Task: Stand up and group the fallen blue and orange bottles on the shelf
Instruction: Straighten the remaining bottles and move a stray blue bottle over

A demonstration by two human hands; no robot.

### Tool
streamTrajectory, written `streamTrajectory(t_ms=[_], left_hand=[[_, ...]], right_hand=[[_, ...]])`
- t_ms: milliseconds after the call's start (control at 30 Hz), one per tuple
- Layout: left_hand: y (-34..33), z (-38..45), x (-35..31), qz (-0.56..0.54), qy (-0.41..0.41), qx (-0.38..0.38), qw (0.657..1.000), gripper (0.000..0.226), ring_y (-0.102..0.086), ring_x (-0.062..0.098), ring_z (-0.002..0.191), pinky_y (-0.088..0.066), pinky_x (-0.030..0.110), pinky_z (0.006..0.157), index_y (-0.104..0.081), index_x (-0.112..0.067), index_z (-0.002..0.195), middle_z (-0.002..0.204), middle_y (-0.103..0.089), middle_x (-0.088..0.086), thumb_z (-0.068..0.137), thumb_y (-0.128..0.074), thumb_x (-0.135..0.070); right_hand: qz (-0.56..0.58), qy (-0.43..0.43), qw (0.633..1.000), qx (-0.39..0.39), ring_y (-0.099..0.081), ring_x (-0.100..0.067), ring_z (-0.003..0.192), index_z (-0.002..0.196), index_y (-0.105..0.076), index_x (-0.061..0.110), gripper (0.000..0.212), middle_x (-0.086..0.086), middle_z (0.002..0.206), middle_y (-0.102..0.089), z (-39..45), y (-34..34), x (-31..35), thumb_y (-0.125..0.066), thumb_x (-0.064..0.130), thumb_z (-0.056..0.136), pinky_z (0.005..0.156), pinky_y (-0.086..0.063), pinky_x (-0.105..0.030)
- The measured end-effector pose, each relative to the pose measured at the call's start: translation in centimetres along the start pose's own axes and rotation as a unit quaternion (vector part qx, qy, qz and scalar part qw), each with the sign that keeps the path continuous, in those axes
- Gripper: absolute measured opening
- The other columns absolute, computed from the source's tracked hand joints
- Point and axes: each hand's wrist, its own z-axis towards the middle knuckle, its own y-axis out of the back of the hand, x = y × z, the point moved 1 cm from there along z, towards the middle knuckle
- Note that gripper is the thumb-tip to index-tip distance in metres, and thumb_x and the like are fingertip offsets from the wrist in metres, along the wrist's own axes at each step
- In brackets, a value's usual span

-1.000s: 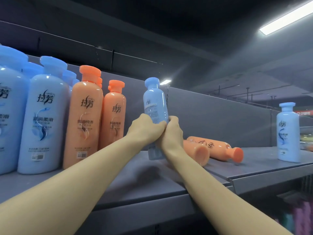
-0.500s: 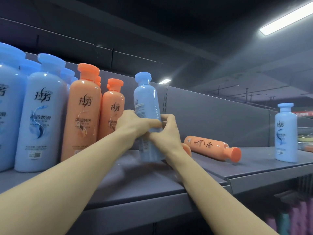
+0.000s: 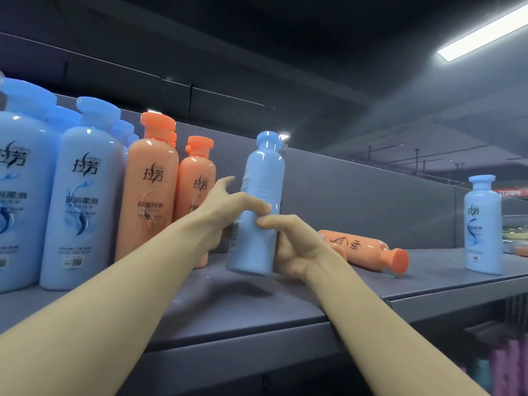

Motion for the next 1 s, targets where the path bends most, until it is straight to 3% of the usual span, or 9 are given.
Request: streamTrajectory(t_ms=[167,233,400,500,567,733,833,933,1000], left_hand=[[0.6,0.0,-0.4,-0.014,0.021,0.041,0.999,0.1,-0.064,0.035,0.1,-0.051,0.052,0.091,-0.045,-0.013,0.132,0.124,-0.06,0.016,0.037,-0.078,-0.023],[0.8,-0.3,-0.7,-0.014,0.014,0.071,0.997,0.077,-0.065,0.037,0.089,-0.049,0.057,0.092,-0.056,-0.006,0.118,0.112,-0.066,0.021,0.044,-0.072,-0.02],[1.1,-0.1,-0.5,-0.007,-0.009,0.065,0.998,0.04,-0.065,0.033,0.081,-0.051,0.051,0.091,-0.065,-0.007,0.104,0.099,-0.07,0.018,0.065,-0.064,-0.018],[0.8,0.0,-0.4,-0.005,-0.03,0.051,0.998,0.025,-0.064,0.032,0.082,-0.051,0.048,0.089,-0.065,-0.008,0.101,0.102,-0.069,0.019,0.077,-0.058,-0.014],[0.5,0.2,-0.2,0.007,-0.046,0.057,0.997,0.018,-0.064,0.03,0.08,-0.053,0.044,0.085,-0.065,-0.011,0.099,0.101,-0.068,0.016,0.086,-0.053,-0.013],[0.0,-0.2,0.2,0.121,-0.097,0.082,0.985,0.019,-0.066,0.003,0.056,-0.049,0.015,0.046,-0.06,-0.022,0.104,0.085,-0.068,-0.006,0.085,-0.062,-0.02],[-0.3,-0.4,0.2,0.144,-0.096,0.071,0.982,0.019,-0.063,0.003,0.062,-0.048,0.016,0.049,-0.058,-0.027,0.098,0.082,-0.066,-0.009,0.082,-0.067,-0.022],[-0.6,-0.5,0.2,0.151,-0.099,0.054,0.982,0.02,-0.064,0.006,0.068,-0.049,0.016,0.053,-0.055,-0.03,0.086,0.084,-0.066,-0.008,0.078,-0.071,-0.022],[-0.7,-0.4,0.3,0.172,-0.099,0.027,0.98,0.031,-0.067,0.013,0.08,-0.054,0.026,0.069,-0.055,-0.029,0.091,0.091,-0.068,-0.004,0.069,-0.077,-0.026]], right_hand=[[-0.029,0.022,0.999,0.025,-0.059,-0.03,0.105,0.119,-0.058,0.013,0.056,-0.011,0.114,-0.064,-0.1,0.2,0.0,-0.059,0.006,0.063,0.1,-0.041,-0.052],[-0.051,0.039,0.998,0.009,-0.056,-0.032,0.109,0.127,-0.054,0.015,0.061,-0.011,0.119,-0.06,0.0,0.0,-0.1,-0.06,0.01,0.066,0.101,-0.04,-0.054],[-0.072,0.07,0.994,-0.031,-0.069,-0.02,0.078,0.111,-0.06,0.018,0.047,-0.002,0.093,-0.07,0.1,-0.5,0.0,-0.063,0.013,0.064,0.067,-0.057,-0.035],[-0.083,0.094,0.988,-0.085,-0.068,-0.014,0.06,0.095,-0.062,0.019,0.028,0.001,0.076,-0.07,0.2,-0.6,-0.1,-0.07,0.008,0.071,0.052,-0.054,-0.024],[-0.086,0.111,0.982,-0.127,-0.067,-0.02,0.069,0.1,-0.062,0.017,0.023,-0.002,0.085,-0.069,0.2,-0.7,-0.2,-0.067,0.008,0.08,0.059,-0.055,-0.029],[-0.151,0.174,0.945,-0.231,-0.068,-0.027,0.091,0.117,-0.054,0.015,0.055,-0.007,0.106,-0.067,0.3,-0.5,-0.4,-0.076,0.005,0.068,0.072,-0.057,-0.036],[-0.213,0.192,0.918,-0.274,-0.067,-0.024,0.096,0.117,-0.051,0.02,0.073,-0.001,0.106,-0.066,0.5,-0.6,-0.5,-0.076,0.019,0.048,0.084,-0.057,-0.043],[-0.233,0.193,0.911,-0.281,-0.066,-0.021,0.097,0.114,-0.047,0.023,0.068,0.004,0.103,-0.065,0.5,-0.6,-0.6,-0.08,0.015,0.055,0.087,-0.055,-0.043],[-0.252,0.201,0.902,-0.287,-0.065,-0.02,0.098,0.112,-0.045,0.024,0.063,0.009,0.099,-0.063,0.4,-0.5,-0.6,-0.081,0.01,0.061,0.088,-0.055,-0.043]])
